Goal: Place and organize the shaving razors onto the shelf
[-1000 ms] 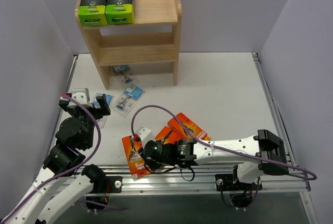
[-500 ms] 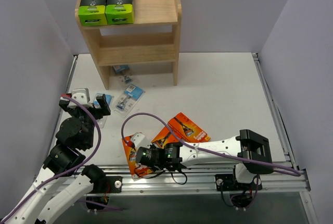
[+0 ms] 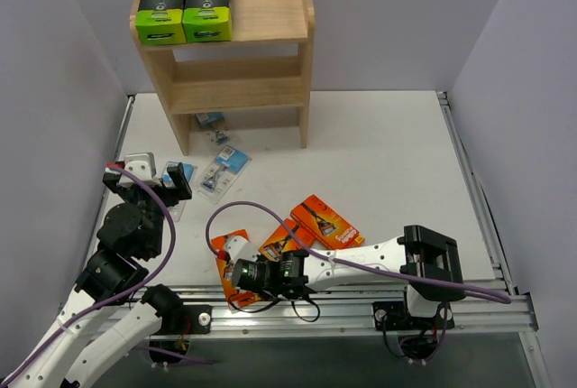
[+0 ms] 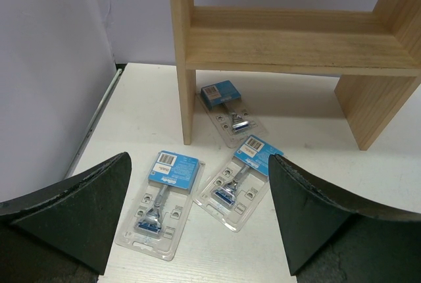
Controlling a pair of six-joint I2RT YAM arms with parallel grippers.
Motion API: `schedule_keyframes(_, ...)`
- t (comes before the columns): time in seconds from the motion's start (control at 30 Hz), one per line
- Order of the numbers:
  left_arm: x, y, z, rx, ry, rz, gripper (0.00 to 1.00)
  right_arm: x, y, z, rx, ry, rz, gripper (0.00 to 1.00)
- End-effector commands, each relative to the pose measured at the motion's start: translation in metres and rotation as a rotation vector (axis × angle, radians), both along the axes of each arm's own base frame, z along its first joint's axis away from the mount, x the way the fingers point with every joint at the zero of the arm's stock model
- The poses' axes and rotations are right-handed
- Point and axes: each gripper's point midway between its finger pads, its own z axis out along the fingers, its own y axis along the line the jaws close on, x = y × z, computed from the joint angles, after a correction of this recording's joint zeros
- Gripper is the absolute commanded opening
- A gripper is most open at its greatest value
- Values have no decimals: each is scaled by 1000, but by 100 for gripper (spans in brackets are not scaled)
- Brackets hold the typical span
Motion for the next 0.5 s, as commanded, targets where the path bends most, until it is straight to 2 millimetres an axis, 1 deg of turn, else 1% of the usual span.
schedule_keyframes(0.0,1,-1,9,-18,-37,-3,94,0,5,3,-6,-26,3,25)
schedule_keyframes(0.2,1,-1,10,-17,-38,-3,94,5,-1,-5,-55,-58,-23,24)
schedule_keyframes(0.3,1,-2,9,-17,-36,-7,94,9,-1,0,-54,-78,-37,10)
schedule_keyframes(0.33,1,-2,9,-17,-37,-5,94,10,0,4,-47,-86,-40,0)
schedule_keyframes(0.37,1,-2,10,-17,-38,-5,94,11,-1,7,-52,-94,-44,0)
schedule_keyframes(0.4,1,-1,10,-17,-38,-3,94,14,1,14,-43,-113,-51,0)
schedule_keyframes(0.47,1,-2,9,-18,-37,-5,94,17,-2,24,-48,-130,-54,0)
